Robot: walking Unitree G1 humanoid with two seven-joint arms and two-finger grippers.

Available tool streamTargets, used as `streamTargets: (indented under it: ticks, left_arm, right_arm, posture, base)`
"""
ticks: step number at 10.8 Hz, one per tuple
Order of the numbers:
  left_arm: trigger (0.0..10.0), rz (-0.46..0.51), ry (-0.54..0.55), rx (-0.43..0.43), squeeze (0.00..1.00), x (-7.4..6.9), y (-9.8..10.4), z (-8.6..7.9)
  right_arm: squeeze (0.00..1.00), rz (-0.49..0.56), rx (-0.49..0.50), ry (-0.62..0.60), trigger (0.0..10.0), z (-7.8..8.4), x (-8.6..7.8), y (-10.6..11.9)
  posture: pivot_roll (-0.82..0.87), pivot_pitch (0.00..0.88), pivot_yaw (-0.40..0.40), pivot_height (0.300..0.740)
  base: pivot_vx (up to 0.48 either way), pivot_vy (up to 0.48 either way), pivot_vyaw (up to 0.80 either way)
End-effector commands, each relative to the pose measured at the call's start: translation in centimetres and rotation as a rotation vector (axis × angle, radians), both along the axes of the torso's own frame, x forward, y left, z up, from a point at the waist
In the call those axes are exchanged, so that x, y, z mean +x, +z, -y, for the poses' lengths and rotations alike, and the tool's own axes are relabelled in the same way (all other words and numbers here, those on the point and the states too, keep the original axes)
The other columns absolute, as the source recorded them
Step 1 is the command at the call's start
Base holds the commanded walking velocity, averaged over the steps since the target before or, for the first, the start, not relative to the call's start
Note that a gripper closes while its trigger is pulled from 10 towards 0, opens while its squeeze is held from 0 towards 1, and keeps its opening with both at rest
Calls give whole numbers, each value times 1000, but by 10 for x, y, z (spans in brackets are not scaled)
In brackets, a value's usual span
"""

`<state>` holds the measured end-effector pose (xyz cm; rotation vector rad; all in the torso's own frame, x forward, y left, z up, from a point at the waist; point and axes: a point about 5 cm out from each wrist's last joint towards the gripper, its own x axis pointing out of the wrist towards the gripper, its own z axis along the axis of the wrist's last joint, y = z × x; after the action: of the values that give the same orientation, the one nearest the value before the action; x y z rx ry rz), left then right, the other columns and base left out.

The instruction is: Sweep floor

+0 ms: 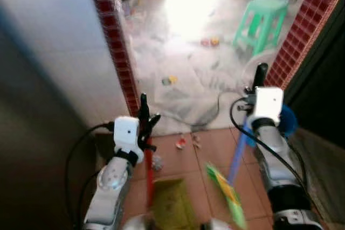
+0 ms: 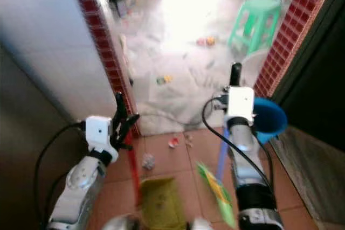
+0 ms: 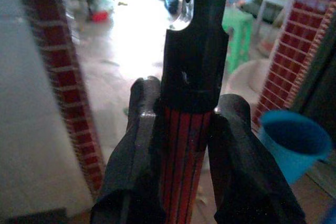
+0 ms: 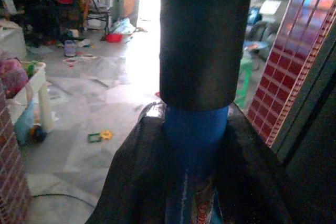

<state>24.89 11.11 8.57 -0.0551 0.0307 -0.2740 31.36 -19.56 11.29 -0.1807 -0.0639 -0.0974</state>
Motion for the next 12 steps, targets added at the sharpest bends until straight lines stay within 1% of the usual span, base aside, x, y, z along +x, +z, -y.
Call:
streamTargets:
  ticks: [1,2,3,4,5,6,8,9,12]
  left_arm:
    - [10000,127,74,5,0,7,25,-11]
    - [10000,172,142,38,0,10,33,-18]
    - [10000,237,232,46,0,14,47,-28]
    - [10000,267,273,61,0,15,56,-33]
    - [10000,294,333,96,0,15,61,-41]
    - [10000,289,378,134,0,17,57,-50]
    - [10000,256,399,143,0,21,48,-56]
    - [10000,241,396,148,0,24,44,-55]
    - [10000,257,375,144,0,28,40,-51]
  right_arm:
    - [0,42,17,31,10000,-10,5,11]
    - [0,44,38,37,10000,-11,6,12]
    - [0,40,25,44,10000,-12,5,10]
    - [0,33,12,53,10000,-13,4,9]
    - [0,24,3,65,10000,-15,1,6]
    - [0,22,-4,74,10000,-18,1,5]
    - [0,34,1,78,10000,-20,2,7]
    - [0,41,-3,74,10000,-19,5,10]
    - [0,77,-10,68,10000,-19,7,16]
  posture:
    - [-59,0,19,740]
    - [-53,0,16,740]
    - [-45,0,9,740]
    - [-38,0,3,740]
    - [-35,0,5,740]
    - [-33,0,8,740]
    - [-35,0,11,740]
    - [-37,0,13,740]
    - [-46,0,23,740]
  base:
    - [0,0,0]
    - [0,0,0]
    - [0,0,0]
    - [0,0,0]
    - [0,0,0]
    - [0,0,0]
    - [0,0,800]
    - [0,0,0]
    - [0,0,0]
